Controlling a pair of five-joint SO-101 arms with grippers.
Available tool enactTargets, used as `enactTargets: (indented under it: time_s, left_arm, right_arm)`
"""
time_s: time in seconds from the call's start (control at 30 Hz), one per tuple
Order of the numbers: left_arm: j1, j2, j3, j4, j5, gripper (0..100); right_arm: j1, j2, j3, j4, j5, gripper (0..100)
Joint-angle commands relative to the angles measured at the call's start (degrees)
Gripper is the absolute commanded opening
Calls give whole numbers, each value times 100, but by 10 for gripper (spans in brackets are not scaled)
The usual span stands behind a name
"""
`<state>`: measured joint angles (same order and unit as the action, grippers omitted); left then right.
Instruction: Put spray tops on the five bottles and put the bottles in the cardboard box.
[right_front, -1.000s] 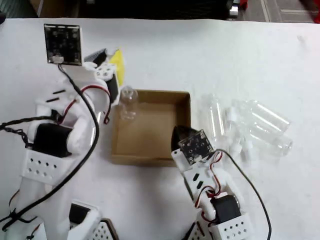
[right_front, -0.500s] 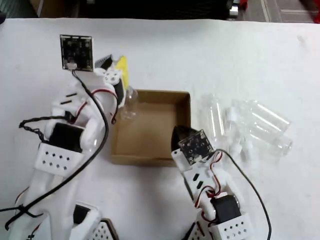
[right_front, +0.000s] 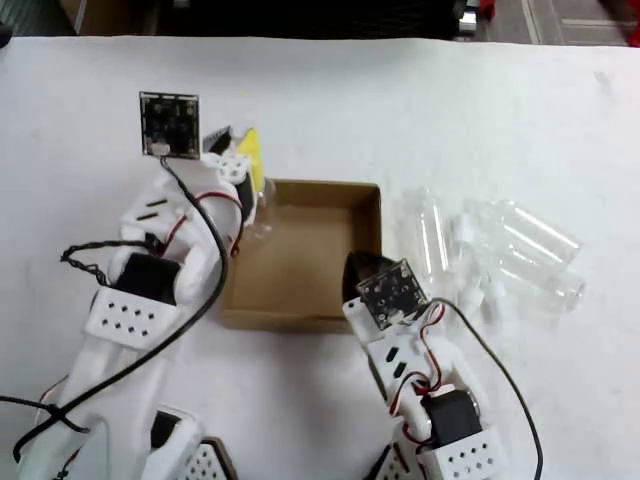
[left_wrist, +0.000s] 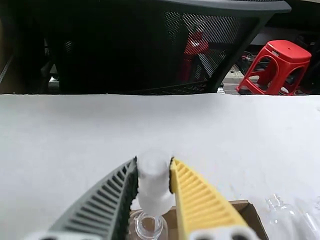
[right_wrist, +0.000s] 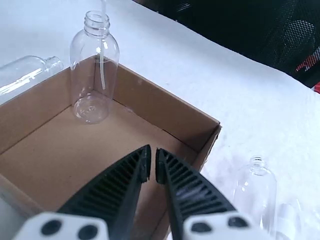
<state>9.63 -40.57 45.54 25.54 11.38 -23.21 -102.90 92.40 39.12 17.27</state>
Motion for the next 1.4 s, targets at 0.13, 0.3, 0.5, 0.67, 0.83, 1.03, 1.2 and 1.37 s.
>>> enactTargets:
  time_s: [0.13,0.3,0.5,0.67,0.83,1.03,1.2,1.37]
  left_arm:
    - [-48,-31,360,-527,-211,32]
    - [-48,-22,703,-870,-475,32]
    - [-48,-22,976,-1240,-475,39]
    - [-48,-22,985,-1090,-501,155]
    - [-48,-66,941,-879,-501,165]
    - [-48,-66,941,-897,-492,166]
    - [-268,-75,281,-378,-492,166]
    - [-356,-75,-1081,1310,-492,232]
  right_arm:
    - [-40,-31,-53,-119,62,15]
    - [-40,-22,-44,-119,62,15]
    - [-40,-31,9,-136,62,15]
    - [-40,-31,18,-136,62,15]
    - [-40,-31,18,-136,62,15]
    - [-40,-31,18,-136,62,15]
    - [-40,-31,18,-136,62,15]
    - [-40,-31,26,-136,62,15]
